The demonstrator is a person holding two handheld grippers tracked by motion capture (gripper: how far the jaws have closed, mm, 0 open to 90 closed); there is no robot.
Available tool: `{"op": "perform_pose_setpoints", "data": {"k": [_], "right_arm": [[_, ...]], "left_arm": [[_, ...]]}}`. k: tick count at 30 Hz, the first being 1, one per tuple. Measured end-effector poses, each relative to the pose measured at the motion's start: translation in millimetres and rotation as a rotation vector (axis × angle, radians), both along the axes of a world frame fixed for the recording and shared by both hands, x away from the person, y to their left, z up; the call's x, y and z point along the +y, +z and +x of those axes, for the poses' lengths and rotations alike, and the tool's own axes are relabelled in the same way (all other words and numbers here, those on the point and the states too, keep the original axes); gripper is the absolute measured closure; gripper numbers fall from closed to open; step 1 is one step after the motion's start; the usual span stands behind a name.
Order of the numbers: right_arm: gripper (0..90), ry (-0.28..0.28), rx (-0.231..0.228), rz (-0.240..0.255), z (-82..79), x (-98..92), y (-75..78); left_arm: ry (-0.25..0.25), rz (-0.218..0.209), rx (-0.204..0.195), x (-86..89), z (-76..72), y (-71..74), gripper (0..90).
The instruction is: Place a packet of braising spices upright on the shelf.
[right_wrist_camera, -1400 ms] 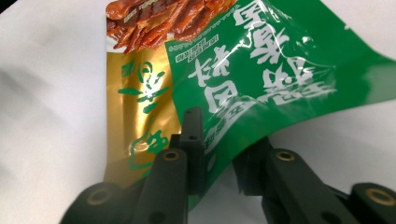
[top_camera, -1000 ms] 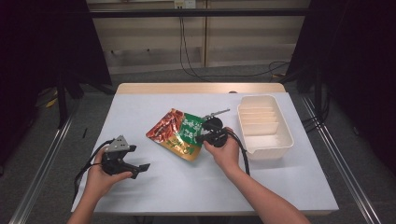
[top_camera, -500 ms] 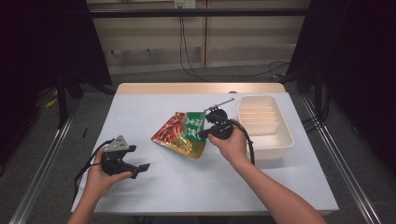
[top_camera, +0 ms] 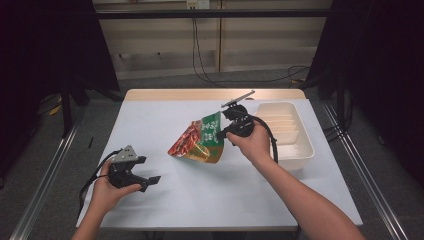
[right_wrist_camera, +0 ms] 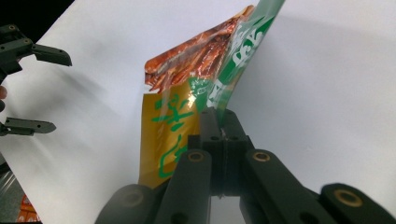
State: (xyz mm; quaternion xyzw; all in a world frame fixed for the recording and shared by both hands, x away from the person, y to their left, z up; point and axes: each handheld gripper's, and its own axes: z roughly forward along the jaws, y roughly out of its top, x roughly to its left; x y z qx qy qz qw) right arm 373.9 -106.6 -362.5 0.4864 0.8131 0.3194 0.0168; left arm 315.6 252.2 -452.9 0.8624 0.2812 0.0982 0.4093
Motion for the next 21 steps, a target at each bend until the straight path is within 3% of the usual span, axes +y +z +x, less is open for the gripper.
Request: {"op": "perform_pose_setpoints", "data": {"k": [3,9,12,21], "right_arm": [[90.0,0.004,0.004,0.015,2.4,-1.0,6.5],[90.0,0.005,0.017,0.007,5.8,-3.1,20.6],[90.0,0.004,0.021,-0.002,8.5,-5.6,28.2],[90.0,0.012,0.045,-0.018,13.9,-10.3,48.1]], "left_arm": [[-0.002,-0.007,0.002,-0.1,-0.2,-0.2,7.1],[-0.002,0.001,0.006,0.2,-0.3,0.0,7.1],[-0.003,-0.02,0.018,-0.2,-0.7,-0.4,7.1],[-0.002,-0.021,0.022,0.3,-0.1,-1.1,7.1]]}}
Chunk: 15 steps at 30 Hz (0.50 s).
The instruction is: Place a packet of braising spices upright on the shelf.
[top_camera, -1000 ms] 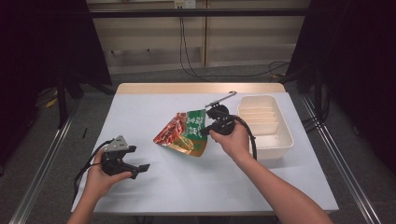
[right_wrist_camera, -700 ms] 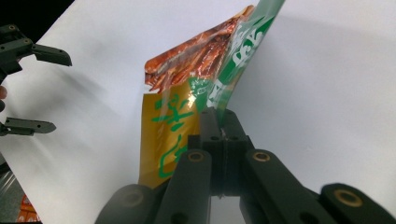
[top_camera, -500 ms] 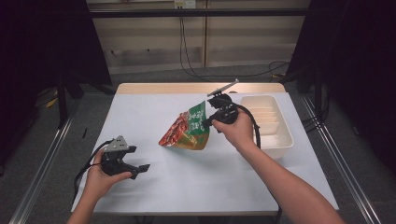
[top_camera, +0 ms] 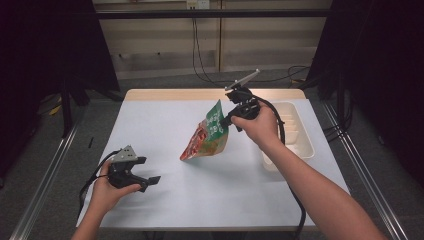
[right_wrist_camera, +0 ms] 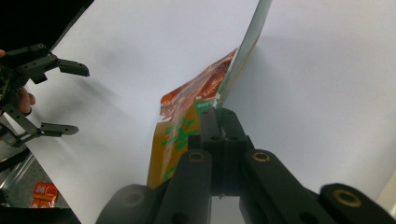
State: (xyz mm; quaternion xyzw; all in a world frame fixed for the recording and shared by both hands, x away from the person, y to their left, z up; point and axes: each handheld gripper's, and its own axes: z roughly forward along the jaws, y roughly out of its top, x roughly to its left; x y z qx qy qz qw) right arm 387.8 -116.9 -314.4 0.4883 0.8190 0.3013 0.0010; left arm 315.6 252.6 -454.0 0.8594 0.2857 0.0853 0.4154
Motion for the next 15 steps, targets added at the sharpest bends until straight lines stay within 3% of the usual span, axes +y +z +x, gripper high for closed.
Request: {"op": "perform_pose_setpoints", "data": {"k": [15], "right_arm": [[90.0,0.064,0.024,-0.056,8.9,-6.4,35.3]], "left_arm": [[-0.002,-0.014,0.012,0.1,-0.1,-0.4,7.1]]}}
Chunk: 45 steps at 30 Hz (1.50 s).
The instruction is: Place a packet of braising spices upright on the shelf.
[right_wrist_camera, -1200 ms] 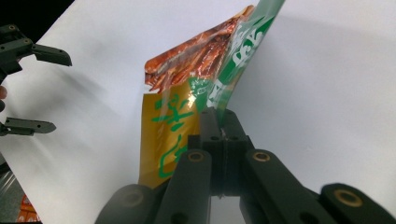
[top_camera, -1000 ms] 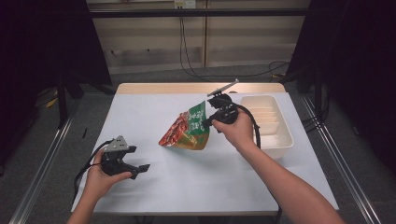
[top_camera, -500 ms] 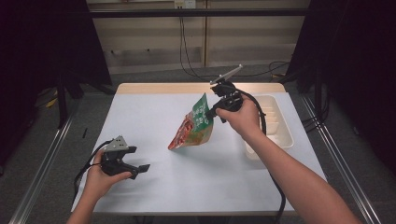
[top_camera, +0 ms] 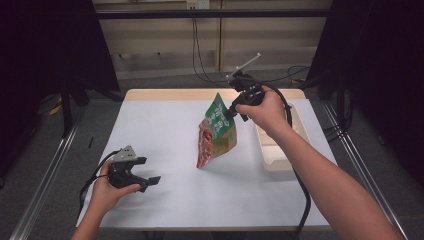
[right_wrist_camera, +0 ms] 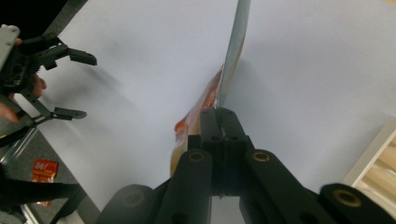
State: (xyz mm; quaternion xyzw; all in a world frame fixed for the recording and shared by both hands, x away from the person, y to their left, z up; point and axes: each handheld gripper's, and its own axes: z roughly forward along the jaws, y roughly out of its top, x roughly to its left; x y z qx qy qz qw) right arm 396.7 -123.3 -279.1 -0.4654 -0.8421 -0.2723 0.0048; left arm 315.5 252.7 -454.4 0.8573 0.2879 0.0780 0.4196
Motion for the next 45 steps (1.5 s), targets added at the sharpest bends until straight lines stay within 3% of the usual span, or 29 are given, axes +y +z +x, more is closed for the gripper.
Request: {"op": "perform_pose_setpoints", "data": {"k": [11,15,20,25,31,35,45], "right_arm": [[90.0,0.023,0.027,-0.033,2.6,-1.4,28.2],[90.0,0.047,0.026,-0.088,3.2,-1.8,35.6],[90.0,0.066,0.016,-0.11,4.0,-6.0,43.7],[90.0,0.077,0.016,-0.091,3.7,-10.9,52.3],[90.0,0.122,-0.006,-0.105,2.9,-13.5,59.0],[90.0,0.14,0.007,-0.114,3.3,-17.6,60.6],[90.0,0.135,0.014,-0.125,5.5,-35.2,67.8]], "left_arm": [[-0.004,-0.006,0.006,0.5,0.5,0.4,7.1],[0.001,-0.005,0.002,0.4,0.2,0.6,7.1],[-0.003,-0.011,0.001,1.2,0.6,1.0,7.1],[0.001,-0.007,0.001,0.7,0.1,1.0,7.1],[0.002,0.008,-0.001,0.5,-0.1,1.0,7.1],[-0.002,-0.005,0.001,0.3,-0.1,1.1,7.1],[0.0,-0.001,-0.009,0.5,0.3,1.7,7.1]]}}
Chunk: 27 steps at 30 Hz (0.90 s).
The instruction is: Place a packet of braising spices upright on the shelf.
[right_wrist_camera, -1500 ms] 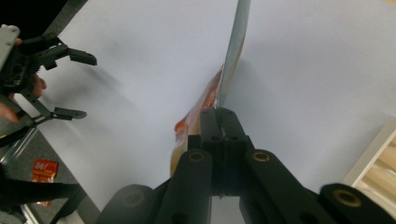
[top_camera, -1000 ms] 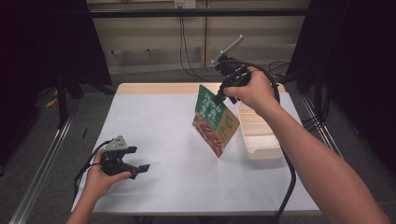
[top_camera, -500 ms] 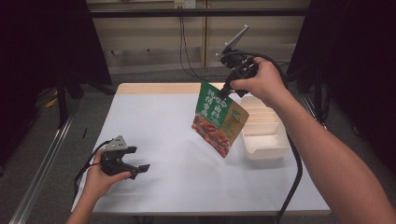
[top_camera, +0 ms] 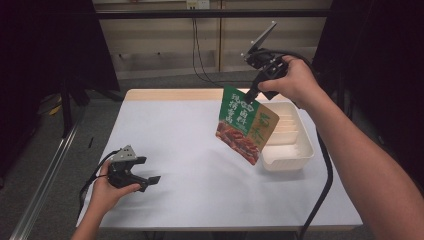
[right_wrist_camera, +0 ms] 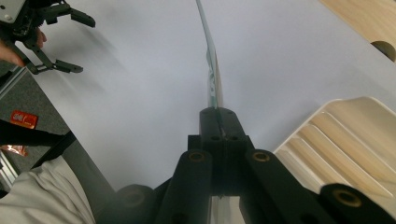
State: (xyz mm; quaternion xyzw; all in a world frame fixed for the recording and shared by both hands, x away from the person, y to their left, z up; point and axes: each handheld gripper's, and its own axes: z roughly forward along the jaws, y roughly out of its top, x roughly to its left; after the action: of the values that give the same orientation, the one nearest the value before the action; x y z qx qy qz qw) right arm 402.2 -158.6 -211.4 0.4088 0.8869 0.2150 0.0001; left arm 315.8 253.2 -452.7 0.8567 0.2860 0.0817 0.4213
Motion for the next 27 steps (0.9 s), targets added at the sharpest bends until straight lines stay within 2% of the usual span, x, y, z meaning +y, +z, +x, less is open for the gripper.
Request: {"op": "perform_pose_setpoints", "data": {"k": [6,12,16,27], "right_arm": [[90.0,-0.006,-0.009,-0.009,1.3,-9.7,5.6],[90.0,-0.001,-0.012,0.002,2.7,-15.8,11.3],[90.0,-0.009,-0.021,-0.017,3.6,-22.3,18.0],[90.0,-0.015,-0.046,-0.059,1.0,-34.7,22.1]], "left_arm": [[0.001,-0.007,0.007,-0.6,-0.4,-0.4,7.1],[-0.001,-0.005,0.007,-0.7,-0.1,-0.5,7.1],[0.003,-0.006,0.007,-0.6,-0.4,-0.4,7.1],[0.0,-0.003,0.009,-0.8,-0.2,-0.8,7.1]]}}
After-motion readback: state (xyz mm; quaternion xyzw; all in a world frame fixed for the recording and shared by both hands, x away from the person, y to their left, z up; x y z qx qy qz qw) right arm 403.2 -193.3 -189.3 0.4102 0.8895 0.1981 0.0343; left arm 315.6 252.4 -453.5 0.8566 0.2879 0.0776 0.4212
